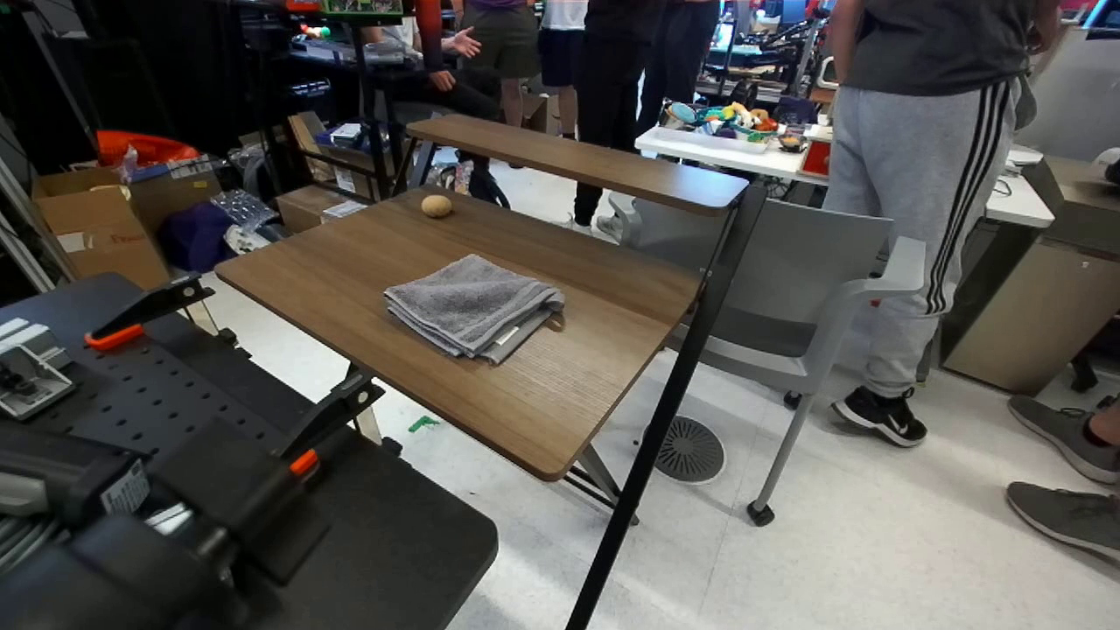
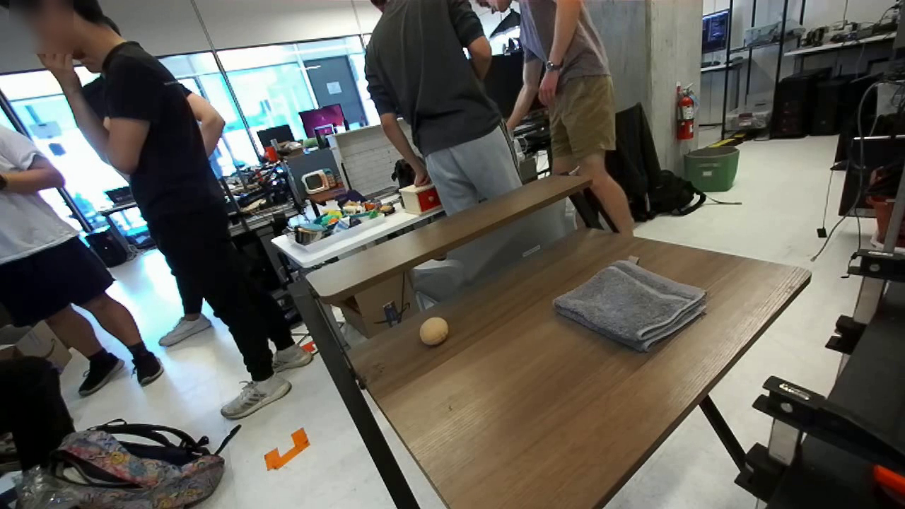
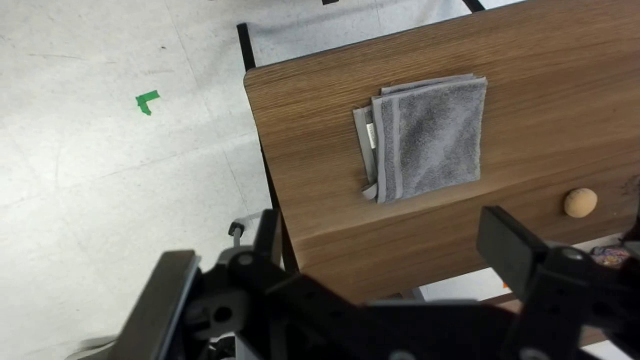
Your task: Use the towel to wipe the table
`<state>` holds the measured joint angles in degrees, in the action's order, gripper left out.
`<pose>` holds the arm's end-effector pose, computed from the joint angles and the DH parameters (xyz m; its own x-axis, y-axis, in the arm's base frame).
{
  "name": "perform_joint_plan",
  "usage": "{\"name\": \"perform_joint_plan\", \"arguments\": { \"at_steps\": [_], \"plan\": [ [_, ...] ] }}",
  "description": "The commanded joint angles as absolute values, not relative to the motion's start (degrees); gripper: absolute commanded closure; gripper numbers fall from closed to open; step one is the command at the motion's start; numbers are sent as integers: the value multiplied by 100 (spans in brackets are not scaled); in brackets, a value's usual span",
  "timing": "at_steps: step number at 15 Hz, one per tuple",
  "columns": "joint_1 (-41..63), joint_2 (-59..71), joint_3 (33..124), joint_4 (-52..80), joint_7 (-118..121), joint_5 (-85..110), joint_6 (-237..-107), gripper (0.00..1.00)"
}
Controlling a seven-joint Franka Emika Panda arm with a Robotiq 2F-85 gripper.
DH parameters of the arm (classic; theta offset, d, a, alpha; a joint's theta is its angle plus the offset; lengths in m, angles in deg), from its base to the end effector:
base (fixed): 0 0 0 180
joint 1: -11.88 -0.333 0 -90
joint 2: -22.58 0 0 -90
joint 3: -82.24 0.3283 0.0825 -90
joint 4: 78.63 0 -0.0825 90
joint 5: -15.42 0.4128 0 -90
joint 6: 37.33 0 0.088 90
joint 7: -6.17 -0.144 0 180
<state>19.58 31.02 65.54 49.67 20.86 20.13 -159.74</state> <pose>0.4823 -0.2131 0.3931 0.9754 -0.2112 0.0624 -0.2044 -0.9737 -0.1004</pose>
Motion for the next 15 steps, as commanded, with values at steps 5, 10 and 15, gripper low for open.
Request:
{"name": "perform_joint_plan", "arguments": {
  "at_steps": [5,10,15],
  "plan": [
    [2013,2266,6964,4866,1051,1684,-16812,0],
    [1879,1256,7257,4791,-4,1445,-17530,0],
    [1743,341,7524,4696,-411,1861,-18007,0]
  ]
}}
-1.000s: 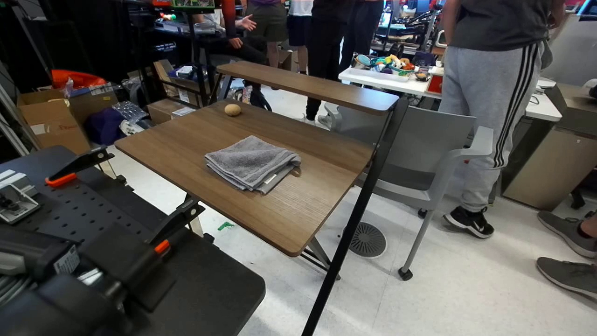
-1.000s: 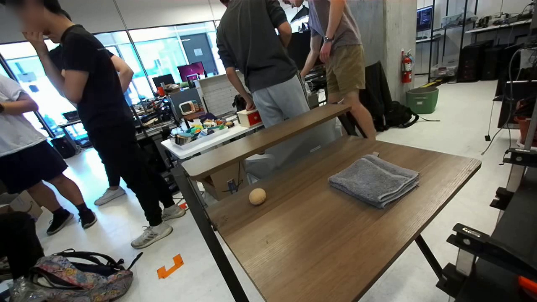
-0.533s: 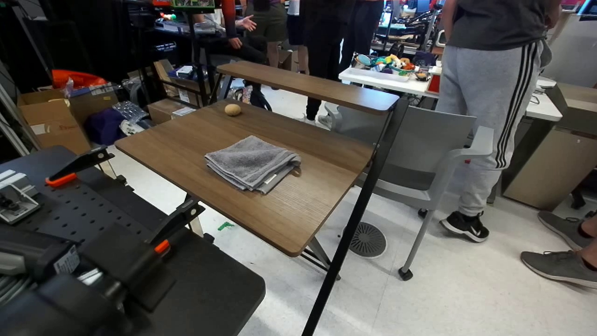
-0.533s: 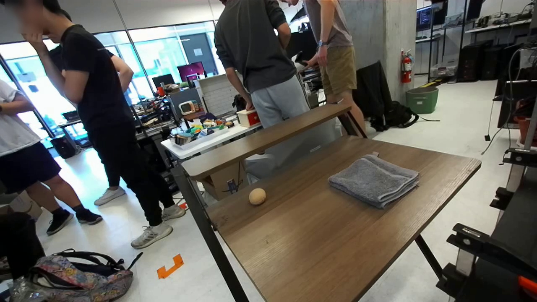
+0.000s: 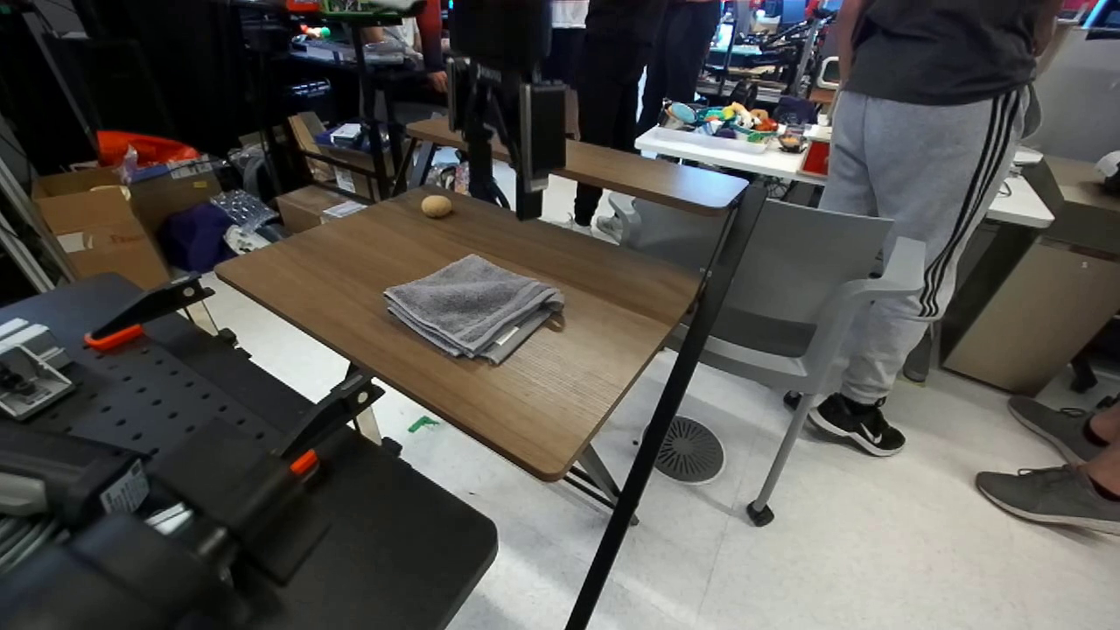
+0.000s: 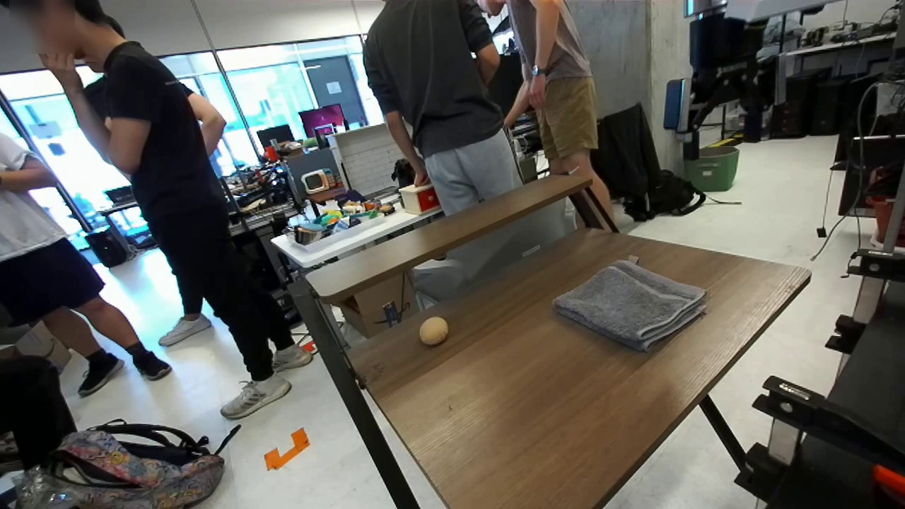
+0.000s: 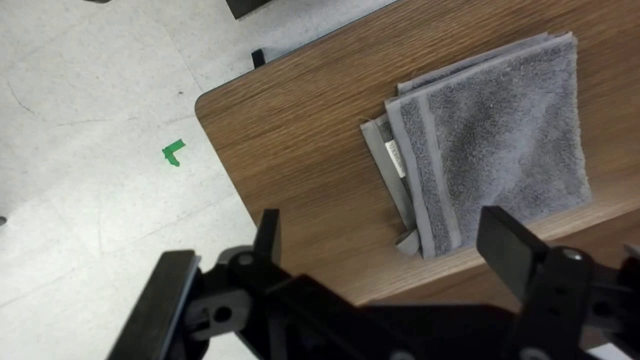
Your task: Use the towel to wipe the table
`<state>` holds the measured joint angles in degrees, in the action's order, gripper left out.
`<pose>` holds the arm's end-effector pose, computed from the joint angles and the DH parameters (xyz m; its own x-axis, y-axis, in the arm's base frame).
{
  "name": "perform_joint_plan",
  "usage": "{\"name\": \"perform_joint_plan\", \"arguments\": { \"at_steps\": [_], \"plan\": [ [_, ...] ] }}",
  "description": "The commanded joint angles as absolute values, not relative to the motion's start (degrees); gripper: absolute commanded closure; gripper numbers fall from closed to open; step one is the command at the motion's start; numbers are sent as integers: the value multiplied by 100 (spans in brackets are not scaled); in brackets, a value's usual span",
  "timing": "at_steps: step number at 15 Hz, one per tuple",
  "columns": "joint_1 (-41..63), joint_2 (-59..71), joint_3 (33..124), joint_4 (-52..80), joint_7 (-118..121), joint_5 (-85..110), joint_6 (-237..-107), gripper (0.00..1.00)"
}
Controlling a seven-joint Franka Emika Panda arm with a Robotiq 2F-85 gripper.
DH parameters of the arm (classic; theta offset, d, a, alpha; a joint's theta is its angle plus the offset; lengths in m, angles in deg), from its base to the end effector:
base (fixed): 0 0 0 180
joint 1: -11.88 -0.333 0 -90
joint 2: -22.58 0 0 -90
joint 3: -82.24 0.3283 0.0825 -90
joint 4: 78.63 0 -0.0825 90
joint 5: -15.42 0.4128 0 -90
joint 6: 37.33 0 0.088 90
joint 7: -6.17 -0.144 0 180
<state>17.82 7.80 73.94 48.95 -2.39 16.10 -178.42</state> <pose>0.5483 -0.1408 0.2085 0.9197 -0.3922 -0.0146 -0.3916 -0.9196 0.0321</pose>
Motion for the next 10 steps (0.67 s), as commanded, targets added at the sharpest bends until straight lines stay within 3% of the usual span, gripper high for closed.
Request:
{"name": "perform_joint_plan", "arguments": {
  "at_steps": [1,10],
  "plan": [
    [1741,230,7570,4674,-411,1952,-17956,0],
    [1724,163,7574,4768,-347,1960,-17886,0]
  ]
}}
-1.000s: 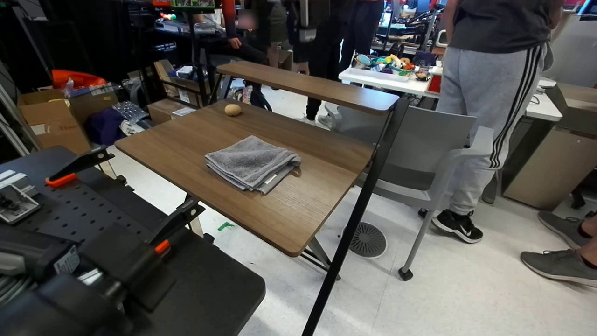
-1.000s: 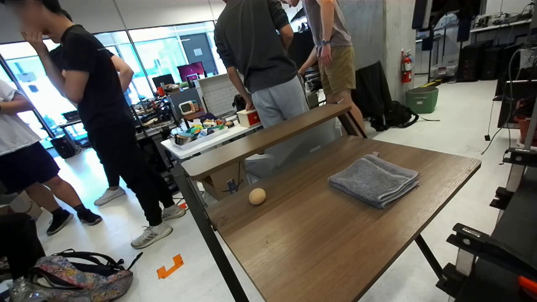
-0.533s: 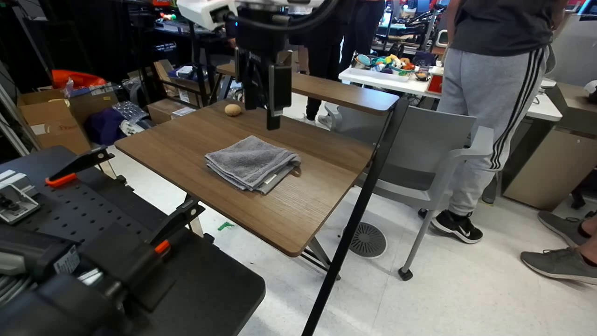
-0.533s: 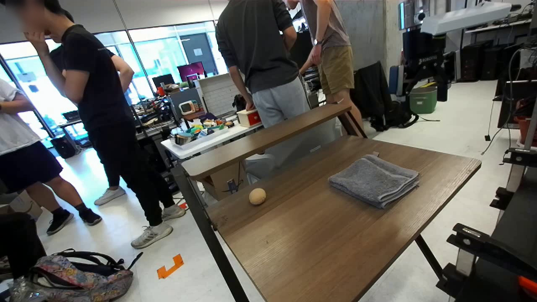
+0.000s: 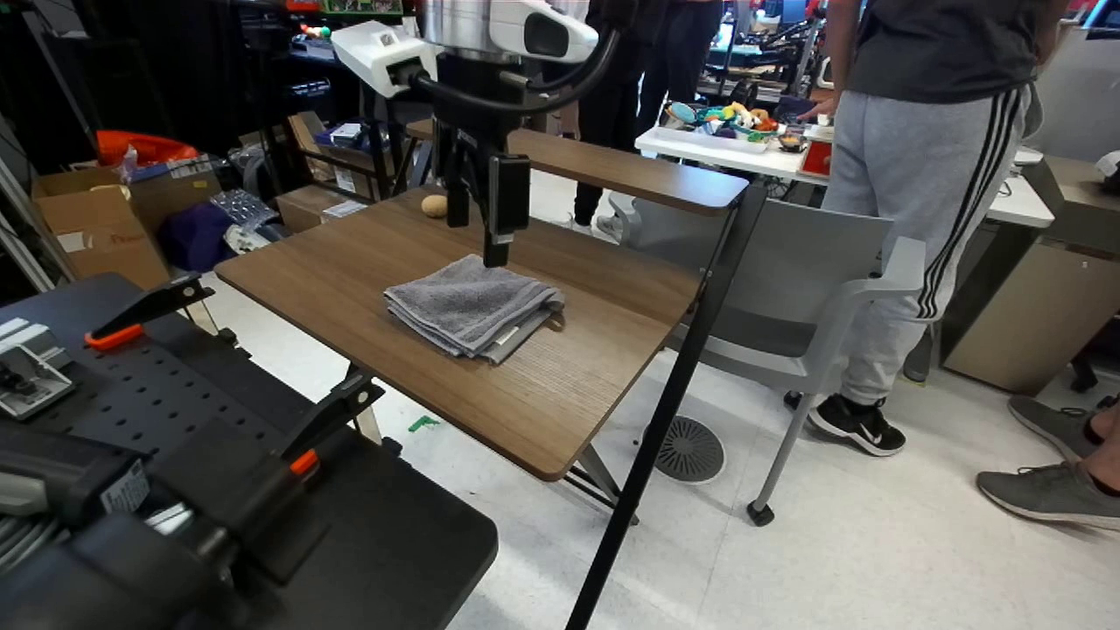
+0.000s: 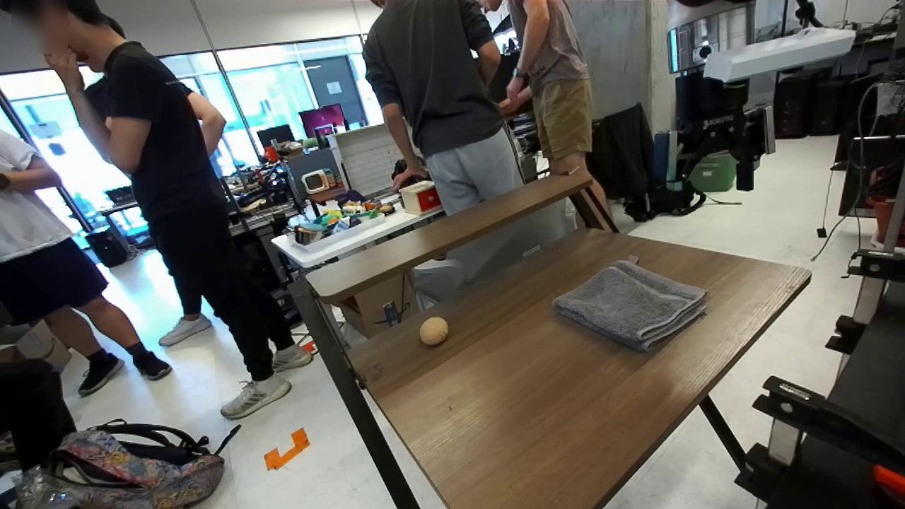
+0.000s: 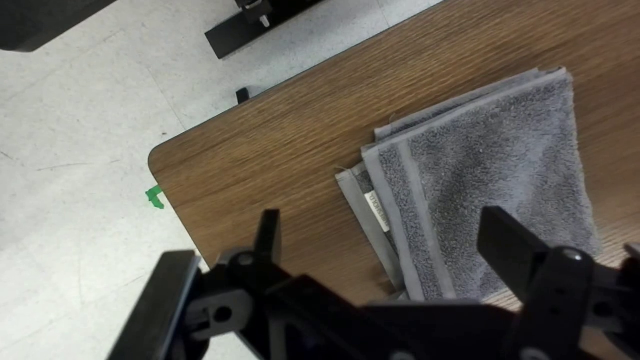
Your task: Use the towel to wipe the table
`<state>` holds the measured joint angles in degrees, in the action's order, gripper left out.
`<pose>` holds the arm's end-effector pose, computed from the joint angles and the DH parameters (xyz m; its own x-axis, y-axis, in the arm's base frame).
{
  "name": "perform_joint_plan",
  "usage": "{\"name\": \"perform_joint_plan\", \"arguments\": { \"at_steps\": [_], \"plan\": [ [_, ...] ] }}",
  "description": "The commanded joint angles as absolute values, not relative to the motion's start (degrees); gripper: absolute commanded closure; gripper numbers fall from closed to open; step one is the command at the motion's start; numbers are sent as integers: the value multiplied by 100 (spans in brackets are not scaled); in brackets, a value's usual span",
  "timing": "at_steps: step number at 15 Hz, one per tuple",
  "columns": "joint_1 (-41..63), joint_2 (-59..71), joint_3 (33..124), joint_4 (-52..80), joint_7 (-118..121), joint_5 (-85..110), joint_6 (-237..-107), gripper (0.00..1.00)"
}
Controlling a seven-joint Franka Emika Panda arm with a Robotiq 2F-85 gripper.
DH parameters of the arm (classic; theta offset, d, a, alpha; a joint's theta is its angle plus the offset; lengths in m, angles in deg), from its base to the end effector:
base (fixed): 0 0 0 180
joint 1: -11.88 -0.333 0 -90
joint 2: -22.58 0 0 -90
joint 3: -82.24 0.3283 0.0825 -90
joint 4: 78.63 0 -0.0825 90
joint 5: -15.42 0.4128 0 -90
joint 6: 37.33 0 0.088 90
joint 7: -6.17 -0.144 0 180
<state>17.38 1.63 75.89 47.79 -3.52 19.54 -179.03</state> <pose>0.5480 -0.1165 0.1562 0.9050 -0.4150 -0.0941 -0.4153 -0.9095 0.0167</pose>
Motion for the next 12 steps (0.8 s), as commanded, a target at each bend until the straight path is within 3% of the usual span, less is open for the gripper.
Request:
{"name": "perform_joint_plan", "arguments": {
  "at_steps": [1,6,12],
  "plan": [
    [1801,81,7685,4771,-282,2243,-18253,0],
    [2151,-700,8490,4462,159,3974,-19882,0],
    [1661,-1954,8234,3673,-762,3640,-20042,0]
  ]
}}
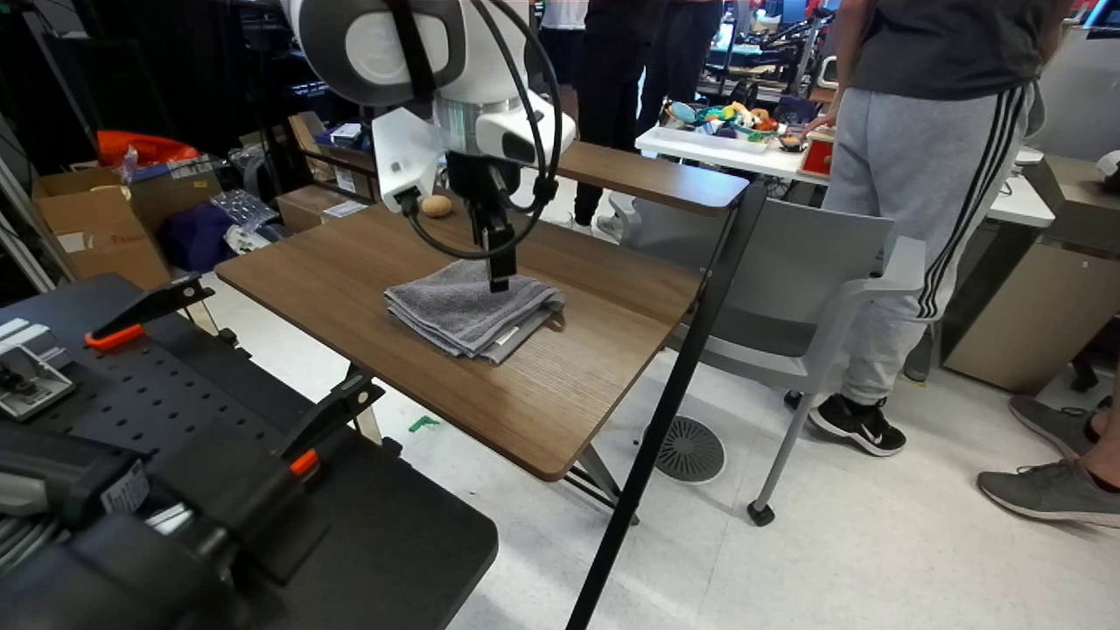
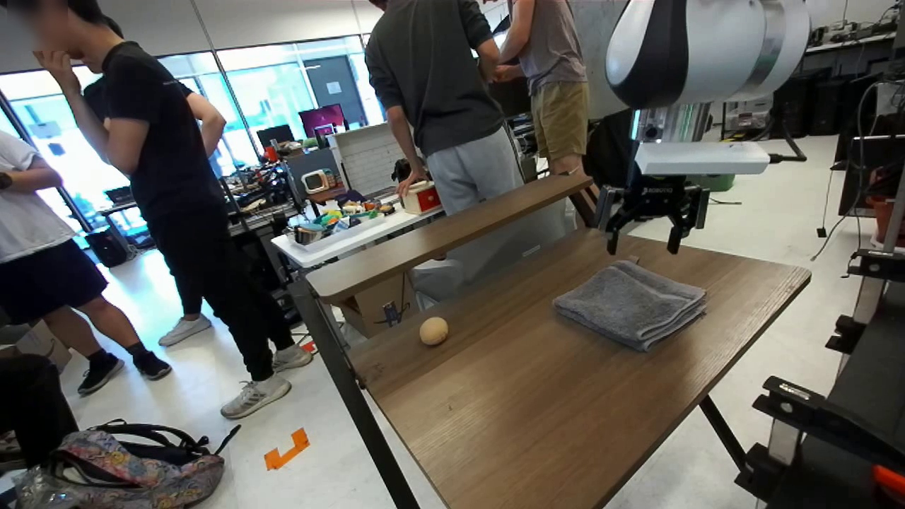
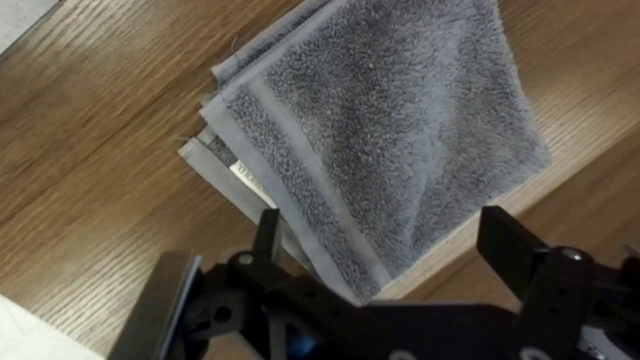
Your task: Use the towel to wipe the table
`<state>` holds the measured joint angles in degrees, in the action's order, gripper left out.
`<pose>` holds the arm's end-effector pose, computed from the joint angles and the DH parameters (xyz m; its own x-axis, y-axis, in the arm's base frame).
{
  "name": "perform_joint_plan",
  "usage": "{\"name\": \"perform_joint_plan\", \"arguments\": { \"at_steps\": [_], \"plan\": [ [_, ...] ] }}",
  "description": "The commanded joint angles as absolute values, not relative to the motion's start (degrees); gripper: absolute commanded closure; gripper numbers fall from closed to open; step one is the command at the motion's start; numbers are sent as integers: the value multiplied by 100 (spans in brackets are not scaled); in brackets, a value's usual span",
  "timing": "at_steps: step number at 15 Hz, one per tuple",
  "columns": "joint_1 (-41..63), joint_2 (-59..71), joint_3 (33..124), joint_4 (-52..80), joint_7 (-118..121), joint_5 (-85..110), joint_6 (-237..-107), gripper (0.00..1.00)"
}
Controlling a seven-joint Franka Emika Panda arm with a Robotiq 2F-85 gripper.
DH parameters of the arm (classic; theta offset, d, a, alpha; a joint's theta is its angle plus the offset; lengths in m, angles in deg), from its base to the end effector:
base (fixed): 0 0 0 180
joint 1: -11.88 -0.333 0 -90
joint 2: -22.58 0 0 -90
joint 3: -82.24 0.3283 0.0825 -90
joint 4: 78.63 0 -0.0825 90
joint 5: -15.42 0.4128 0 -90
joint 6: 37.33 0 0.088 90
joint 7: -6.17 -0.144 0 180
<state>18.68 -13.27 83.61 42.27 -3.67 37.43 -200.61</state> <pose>0.5947 -0.0717 0.0697 0.8018 -0.5953 0.0526 -0.5799 -0.7962 -0.1725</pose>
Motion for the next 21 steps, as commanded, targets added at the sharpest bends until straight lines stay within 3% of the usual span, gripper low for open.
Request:
{"name": "perform_joint_plan", "arguments": {
  "at_steps": [1,8,11,12,21],
  "plan": [
    [1627,-2131,8248,3532,-846,3650,-20010,0],
    [1337,-2929,8237,2822,-1293,3644,-19742,0],
    [1042,-3240,7767,2419,-1843,3532,-19381,0],
    [1261,-2863,8108,2852,-1488,3666,-19653,0],
    [1203,-3294,7561,2234,-1756,3546,-19774,0]
  ]
}}
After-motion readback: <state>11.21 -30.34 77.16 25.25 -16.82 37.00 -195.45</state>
